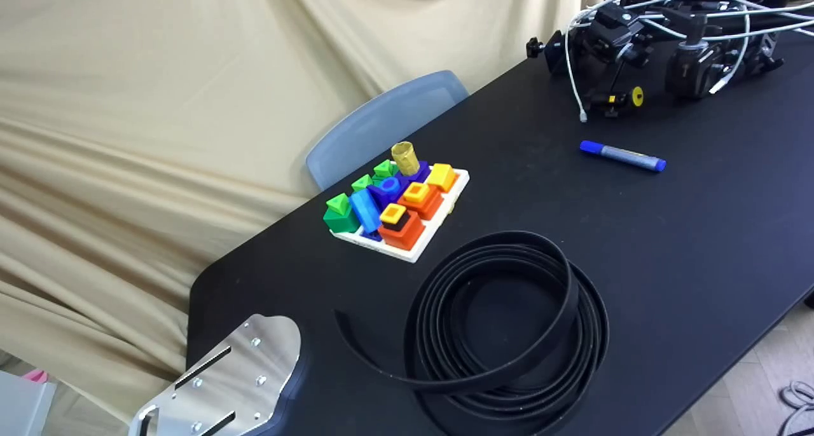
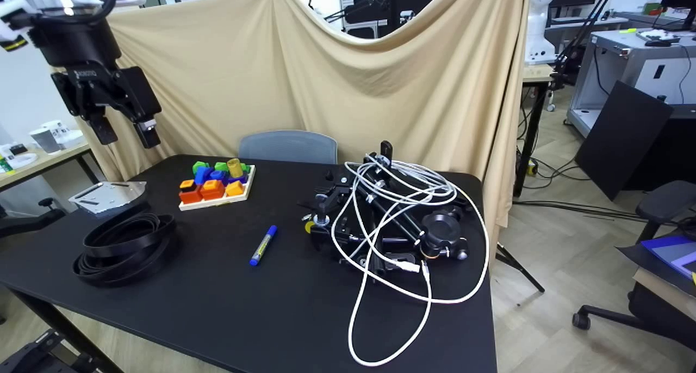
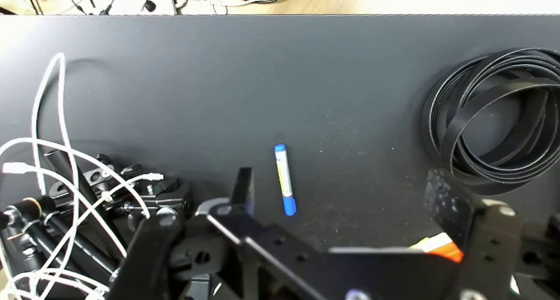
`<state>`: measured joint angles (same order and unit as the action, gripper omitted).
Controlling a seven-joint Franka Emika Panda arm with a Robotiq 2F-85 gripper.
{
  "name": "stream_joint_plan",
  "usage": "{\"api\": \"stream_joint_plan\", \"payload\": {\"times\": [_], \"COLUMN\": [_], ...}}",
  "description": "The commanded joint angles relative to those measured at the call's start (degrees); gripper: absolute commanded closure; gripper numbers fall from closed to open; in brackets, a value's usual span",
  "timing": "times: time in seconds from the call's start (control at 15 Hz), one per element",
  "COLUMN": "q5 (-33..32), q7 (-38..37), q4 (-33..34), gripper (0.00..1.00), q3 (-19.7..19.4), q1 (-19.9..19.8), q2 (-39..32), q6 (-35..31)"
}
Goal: Move the marker to the left
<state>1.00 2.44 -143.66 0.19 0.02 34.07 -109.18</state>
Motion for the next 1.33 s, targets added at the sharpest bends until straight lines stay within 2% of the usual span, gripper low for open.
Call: {"api": "stream_joint_plan", "payload": {"times": [0.0, 0.33, 0.47, 0.8, 1.0, 1.07, 1.13, 1.27], "q5": [-0.3, -3.2, -3.6, -3.2, -1.9, -2.0, -2.5, -2.4], "q7": [-0.6, -0.2, 0.3, 3.2, 7.5, 7.6, 6.4, 6.9], "q4": [-0.5, -2.1, -1.5, 2.0, 4.3, 5.0, 1.9, 3.4], "gripper": [0.0, 0.0, 0.0, 0.0, 0.0, 0.0, 0.0, 0.0], "q3": [-0.3, 0.0, -0.4, -0.9, -0.7, -0.5, -0.5, -0.3], "q1": [-0.1, -0.7, -0.6, -0.2, 0.3, 0.2, -0.1, 0.0], "q2": [-2.2, -9.5, -14.3, -26.8, -33.9, -35.4, -31.5, -34.8], "q6": [-4.8, -22.8, -27.0, -30.1, -31.4, -31.1, -31.5, -31.7]}}
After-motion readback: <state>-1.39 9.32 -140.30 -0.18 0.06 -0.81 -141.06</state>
